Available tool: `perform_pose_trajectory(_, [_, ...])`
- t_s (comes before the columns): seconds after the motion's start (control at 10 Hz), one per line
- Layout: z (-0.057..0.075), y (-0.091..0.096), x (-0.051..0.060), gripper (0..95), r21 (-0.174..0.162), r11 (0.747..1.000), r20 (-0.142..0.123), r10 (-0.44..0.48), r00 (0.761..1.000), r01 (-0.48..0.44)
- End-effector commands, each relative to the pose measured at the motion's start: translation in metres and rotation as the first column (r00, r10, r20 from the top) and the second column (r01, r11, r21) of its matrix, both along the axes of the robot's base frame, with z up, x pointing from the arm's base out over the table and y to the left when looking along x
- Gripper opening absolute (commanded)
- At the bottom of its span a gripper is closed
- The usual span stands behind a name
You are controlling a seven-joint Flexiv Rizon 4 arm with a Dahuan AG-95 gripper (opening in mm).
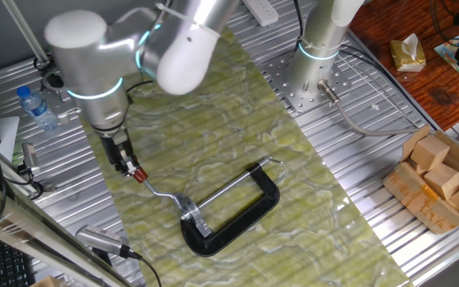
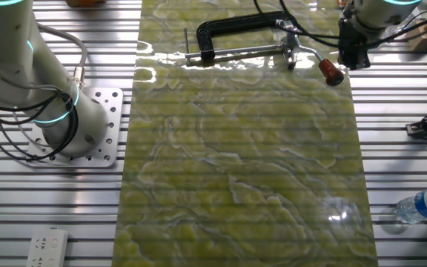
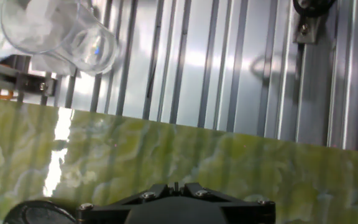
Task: Pull up the lever
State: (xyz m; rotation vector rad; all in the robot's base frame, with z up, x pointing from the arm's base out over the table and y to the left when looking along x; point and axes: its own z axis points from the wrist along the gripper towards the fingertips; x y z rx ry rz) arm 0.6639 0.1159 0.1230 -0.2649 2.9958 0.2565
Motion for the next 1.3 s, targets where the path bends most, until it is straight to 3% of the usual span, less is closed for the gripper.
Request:
perform_pose_trajectory(0.1, [-0.0105,-0.0021,0.0013,0.0,-0.007,0.999,0.067,0.047,0.997,-0.047])
perform_pose_trajectory(0.4, [-0.0138,-0.0007,0.0012,0.0,-0.009,0.999,0.101,0.053,0.993,-0.052])
perform_pose_trajectory(0.6, [-0.0163,-0.0010,0.0013,0.0,-0.009,0.998,0.110,0.063,0.992,-0.063])
perform_pose_trajectory(1.0, [-0.0166,-0.0012,0.0013,0.0,0.026,0.999,-0.018,0.036,0.999,-0.036])
perform_pose_trajectory(1.1, [-0.0158,-0.0011,0.0012,0.0,0.030,0.999,-0.068,0.031,0.997,-0.029])
perform_pose_trajectory(1.2, [-0.0157,-0.0013,0.0010,0.0,0.030,0.999,-0.091,0.033,0.995,-0.030])
perform_pose_trajectory(1.3, [-0.0172,-0.0027,0.0000,0.0,0.030,0.999,-0.095,0.039,0.995,-0.036])
